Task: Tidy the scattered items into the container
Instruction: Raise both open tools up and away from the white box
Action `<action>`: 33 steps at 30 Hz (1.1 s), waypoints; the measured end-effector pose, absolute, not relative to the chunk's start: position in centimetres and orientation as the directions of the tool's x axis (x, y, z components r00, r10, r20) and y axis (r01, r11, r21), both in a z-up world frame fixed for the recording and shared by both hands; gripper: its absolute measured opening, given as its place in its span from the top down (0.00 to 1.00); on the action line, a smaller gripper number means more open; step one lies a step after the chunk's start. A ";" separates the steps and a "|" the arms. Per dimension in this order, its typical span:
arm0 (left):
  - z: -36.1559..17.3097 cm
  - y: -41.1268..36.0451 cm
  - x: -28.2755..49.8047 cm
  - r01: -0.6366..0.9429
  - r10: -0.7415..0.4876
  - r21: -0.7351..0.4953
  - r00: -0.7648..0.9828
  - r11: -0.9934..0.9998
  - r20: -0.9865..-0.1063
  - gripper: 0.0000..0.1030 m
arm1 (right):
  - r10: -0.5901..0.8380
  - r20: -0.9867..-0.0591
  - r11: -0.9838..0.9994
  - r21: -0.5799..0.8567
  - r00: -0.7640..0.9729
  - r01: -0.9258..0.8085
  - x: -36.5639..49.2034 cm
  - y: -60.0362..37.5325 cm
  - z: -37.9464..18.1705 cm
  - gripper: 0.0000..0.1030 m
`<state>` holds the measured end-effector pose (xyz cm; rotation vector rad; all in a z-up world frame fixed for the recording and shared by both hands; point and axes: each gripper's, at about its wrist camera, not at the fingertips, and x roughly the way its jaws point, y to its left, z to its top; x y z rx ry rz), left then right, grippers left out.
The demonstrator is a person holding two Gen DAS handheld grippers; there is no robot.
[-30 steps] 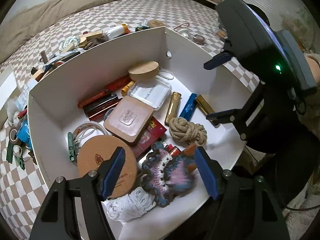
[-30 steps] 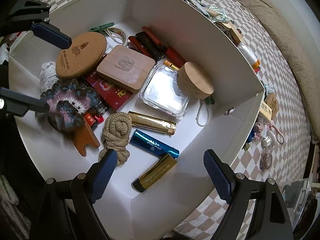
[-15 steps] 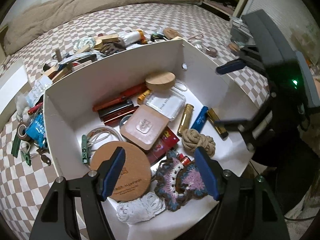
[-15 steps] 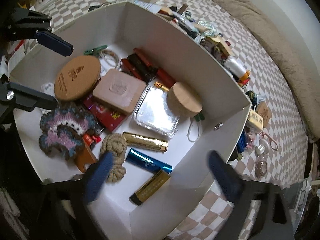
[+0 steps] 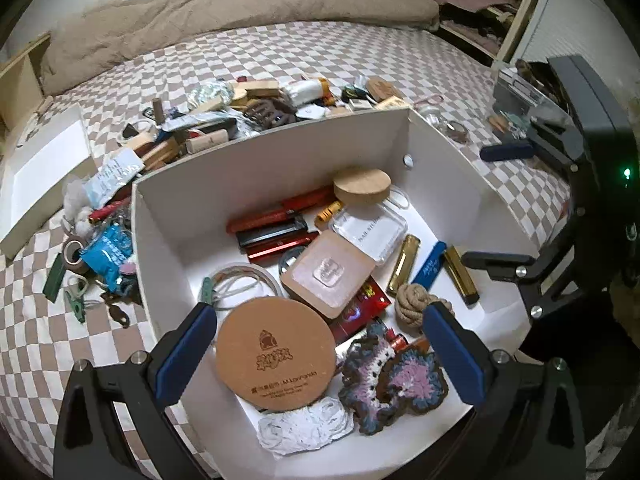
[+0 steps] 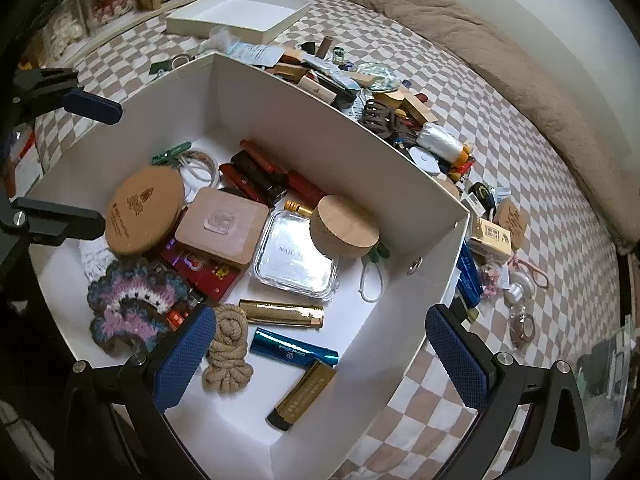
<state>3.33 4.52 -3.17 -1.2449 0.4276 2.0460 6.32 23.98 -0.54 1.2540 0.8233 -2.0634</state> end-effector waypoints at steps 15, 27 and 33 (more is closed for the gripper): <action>0.4 2.2 2.0 -0.616 0.414 -0.044 -0.473 -0.787 -0.778 0.00 | -0.278 -0.829 -0.801 -0.079 -0.485 0.594 4.9 26.7 2.9 0.00; 2.0 1.0 2.5 -0.575 0.397 -0.014 -0.547 -0.818 -0.737 0.00 | -0.308 -0.769 -0.835 -0.064 -0.560 0.547 5.3 28.5 5.2 0.00; 3.1 0.2 3.1 -0.572 0.416 -0.033 -0.554 -0.819 -0.721 0.00 | -0.319 -0.722 -0.853 -0.064 -0.614 0.518 6.5 29.9 7.5 0.00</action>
